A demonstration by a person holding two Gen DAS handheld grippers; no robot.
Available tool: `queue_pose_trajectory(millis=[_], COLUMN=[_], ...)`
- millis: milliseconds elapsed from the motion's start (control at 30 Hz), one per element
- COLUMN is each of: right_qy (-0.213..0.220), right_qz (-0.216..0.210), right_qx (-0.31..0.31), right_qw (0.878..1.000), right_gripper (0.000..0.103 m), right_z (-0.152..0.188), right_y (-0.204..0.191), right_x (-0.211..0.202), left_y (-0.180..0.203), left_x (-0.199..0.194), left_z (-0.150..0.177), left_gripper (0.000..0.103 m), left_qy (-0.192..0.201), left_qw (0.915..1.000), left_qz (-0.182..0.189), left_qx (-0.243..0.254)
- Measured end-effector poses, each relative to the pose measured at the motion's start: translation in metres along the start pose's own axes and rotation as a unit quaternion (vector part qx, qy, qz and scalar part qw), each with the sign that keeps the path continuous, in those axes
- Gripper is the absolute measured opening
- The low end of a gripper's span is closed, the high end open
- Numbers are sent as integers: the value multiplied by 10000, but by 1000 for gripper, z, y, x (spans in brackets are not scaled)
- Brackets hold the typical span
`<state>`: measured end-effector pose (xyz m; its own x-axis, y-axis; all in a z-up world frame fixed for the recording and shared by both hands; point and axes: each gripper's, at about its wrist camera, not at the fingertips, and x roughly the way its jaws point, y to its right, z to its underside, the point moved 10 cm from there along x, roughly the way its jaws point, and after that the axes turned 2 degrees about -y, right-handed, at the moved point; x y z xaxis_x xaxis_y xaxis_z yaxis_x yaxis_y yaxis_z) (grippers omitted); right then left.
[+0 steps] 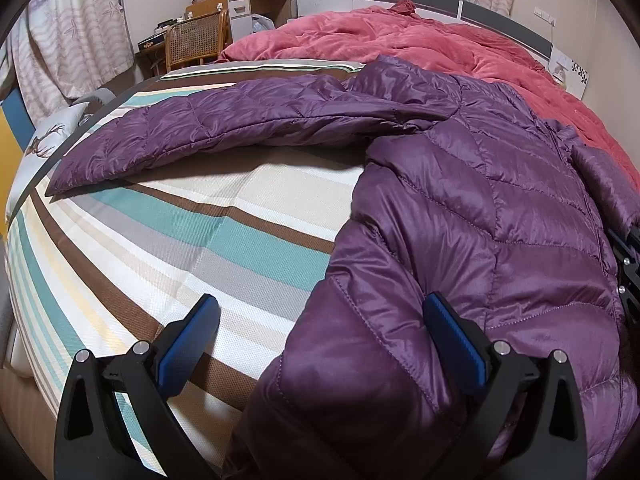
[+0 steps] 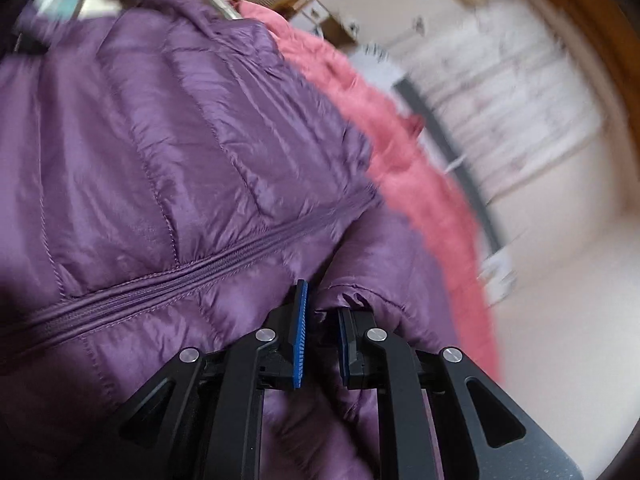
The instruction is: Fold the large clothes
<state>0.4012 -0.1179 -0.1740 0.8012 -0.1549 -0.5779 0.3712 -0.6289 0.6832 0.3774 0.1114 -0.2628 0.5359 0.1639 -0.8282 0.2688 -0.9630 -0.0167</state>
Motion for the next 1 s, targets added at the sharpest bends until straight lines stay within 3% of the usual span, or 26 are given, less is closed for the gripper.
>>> queue_pose_trajectory(millis=[67, 133, 200, 300, 433, 500, 633, 733, 833, 1000], right_qy=[-128, -121, -115, -158, -252, -195, 181, 347, 342, 473], right_qz=[-336, -586, -877, -1309, -1475, -1418, -1217, -1483, -1968, -2003], right_qx=[450, 995, 1527, 2397, 3100, 3020, 2193, 1410, 1188, 1559], right_qw=[9983, 9932, 9843, 9619, 9389, 9425, 9679, 9782, 9726, 9661], right_gripper=[24, 50, 61, 61, 61, 61, 61, 61, 61, 61], right_z=[8, 15, 17, 24, 19, 3, -44, -69, -75, -64], right_y=[8, 16, 20, 31, 48, 49, 33, -5, -35, -29], right_x=[-6, -17, -25, -28, -6, 1, 0, -8, -13, -33], left_y=[0, 0, 0, 0, 0, 0, 0, 0, 0, 2], left_x=[0, 0, 0, 0, 0, 0, 0, 0, 0, -4], left_z=[0, 0, 0, 0, 0, 0, 0, 0, 0, -2], left_gripper=[101, 101, 101, 101, 101, 101, 101, 101, 101, 101], left_qy=[1, 2, 0, 2, 2, 3, 3, 1, -18, -80], left_qw=[10000, 10000, 10000, 10000, 10000, 10000, 10000, 10000, 10000, 9999], left_qz=[-1, -8, 1, -7, -5, 1, -2, 2, 23, -63], left_qx=[0, 5, -1, 3, 2, -2, 0, -2, -18, 49])
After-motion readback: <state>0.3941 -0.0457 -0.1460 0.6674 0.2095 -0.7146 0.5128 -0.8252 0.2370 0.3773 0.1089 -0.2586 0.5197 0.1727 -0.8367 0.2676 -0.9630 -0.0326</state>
